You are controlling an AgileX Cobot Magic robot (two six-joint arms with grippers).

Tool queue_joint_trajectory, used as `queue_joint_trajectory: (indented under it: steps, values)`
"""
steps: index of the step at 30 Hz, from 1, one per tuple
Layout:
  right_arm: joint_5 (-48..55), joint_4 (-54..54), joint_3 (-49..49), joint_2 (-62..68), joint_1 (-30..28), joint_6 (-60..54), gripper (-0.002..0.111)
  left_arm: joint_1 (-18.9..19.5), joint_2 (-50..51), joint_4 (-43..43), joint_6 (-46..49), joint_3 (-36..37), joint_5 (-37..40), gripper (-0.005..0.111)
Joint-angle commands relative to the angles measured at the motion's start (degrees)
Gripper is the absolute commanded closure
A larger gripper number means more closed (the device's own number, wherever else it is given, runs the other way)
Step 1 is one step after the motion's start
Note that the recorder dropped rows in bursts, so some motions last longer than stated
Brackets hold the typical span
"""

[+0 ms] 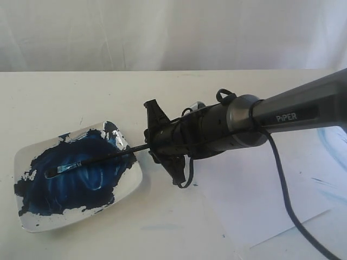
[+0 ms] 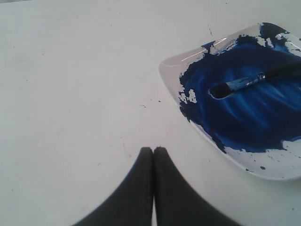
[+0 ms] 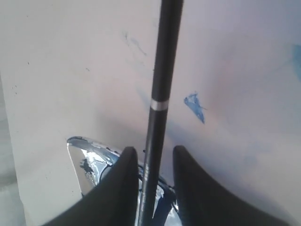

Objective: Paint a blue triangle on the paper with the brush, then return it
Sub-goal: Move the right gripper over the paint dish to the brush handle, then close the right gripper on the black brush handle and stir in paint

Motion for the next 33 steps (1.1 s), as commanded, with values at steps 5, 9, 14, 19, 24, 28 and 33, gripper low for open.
queue_joint_trajectory:
  steps: [5, 9, 14, 19, 24, 28, 33]
  values:
    - [0.3, -0.3, -2.5, 1.4, -0.1, 0.1, 0.082, 0.0, -0.2, -0.3, -0.3, 0.2, 0.1, 0.107]
    - [1.9, -0.3, -3.7, 2.7, -0.1, 0.0, 0.082, 0.0, -0.2, -0.3, -0.3, 0.2, 0.1, 0.107]
    - [1.7, -0.3, -4.1, 3.5, -0.1, 0.0, 0.082, 0.0, -0.2, -0.3, -0.3, 0.2, 0.1, 0.107]
    - [0.6, -0.3, -4.1, 3.5, -0.1, 0.0, 0.082, 0.0, -0.2, -0.3, -0.3, 0.2, 0.1, 0.107]
    - [-0.4, -0.3, -4.1, 3.6, -0.2, 0.0, 0.082, 0.0, -0.2, -0.3, -0.3, 0.2, 0.1, 0.107]
    - [-1.1, -0.3, -4.2, 3.6, -0.2, 0.0, 0.082, 0.0, -0.2, -0.3, -0.3, 0.2, 0.1, 0.107]
    - [-1.7, -0.3, -4.1, 3.6, -0.2, 0.0, 0.082, 0.0, -0.2, -0.3, -0.3, 0.2, 0.1, 0.107]
